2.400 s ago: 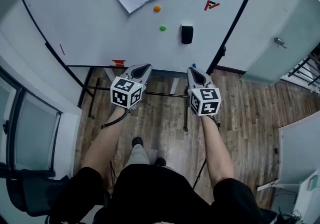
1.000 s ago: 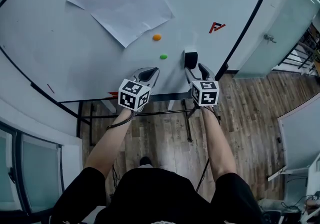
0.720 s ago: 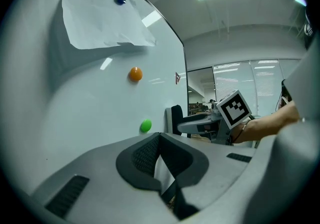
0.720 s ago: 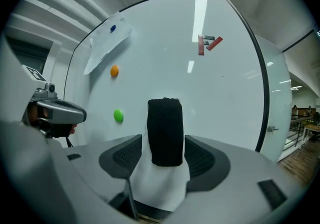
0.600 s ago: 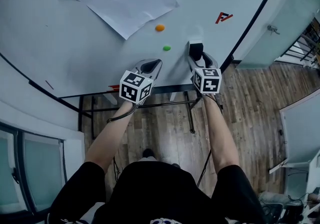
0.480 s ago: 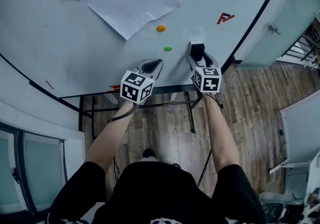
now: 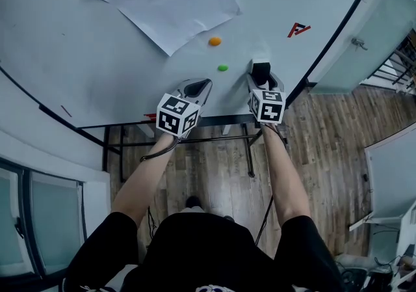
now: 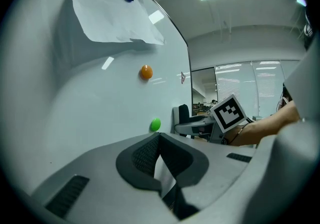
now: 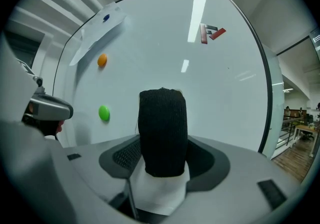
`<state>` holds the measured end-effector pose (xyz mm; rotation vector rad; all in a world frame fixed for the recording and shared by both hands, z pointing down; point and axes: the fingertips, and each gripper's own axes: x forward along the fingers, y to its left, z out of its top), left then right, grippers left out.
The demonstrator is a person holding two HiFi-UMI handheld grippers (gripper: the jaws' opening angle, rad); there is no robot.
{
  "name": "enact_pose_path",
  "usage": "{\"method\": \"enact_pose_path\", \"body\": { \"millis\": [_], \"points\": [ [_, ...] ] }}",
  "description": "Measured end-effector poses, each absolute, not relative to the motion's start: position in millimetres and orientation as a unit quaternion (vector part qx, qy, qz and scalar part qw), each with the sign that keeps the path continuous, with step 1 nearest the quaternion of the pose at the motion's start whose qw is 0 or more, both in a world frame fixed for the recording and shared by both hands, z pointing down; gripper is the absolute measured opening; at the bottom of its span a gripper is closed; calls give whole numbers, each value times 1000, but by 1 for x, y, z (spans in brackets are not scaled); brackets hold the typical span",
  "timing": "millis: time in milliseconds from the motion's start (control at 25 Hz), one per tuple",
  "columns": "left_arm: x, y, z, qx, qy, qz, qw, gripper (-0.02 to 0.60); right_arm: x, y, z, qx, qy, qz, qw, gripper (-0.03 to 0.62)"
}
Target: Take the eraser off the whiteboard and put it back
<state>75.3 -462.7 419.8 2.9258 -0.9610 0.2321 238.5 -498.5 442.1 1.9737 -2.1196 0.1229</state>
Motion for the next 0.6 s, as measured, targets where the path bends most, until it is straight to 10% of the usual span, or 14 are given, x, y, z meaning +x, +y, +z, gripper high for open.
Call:
{"method": "enact_pose_path", "body": {
  "millis": [600],
  "points": [
    [68, -464, 426, 941, -328, 75, 38, 21, 240, -500, 442, 671, -728, 37, 134, 258]
  ]
}}
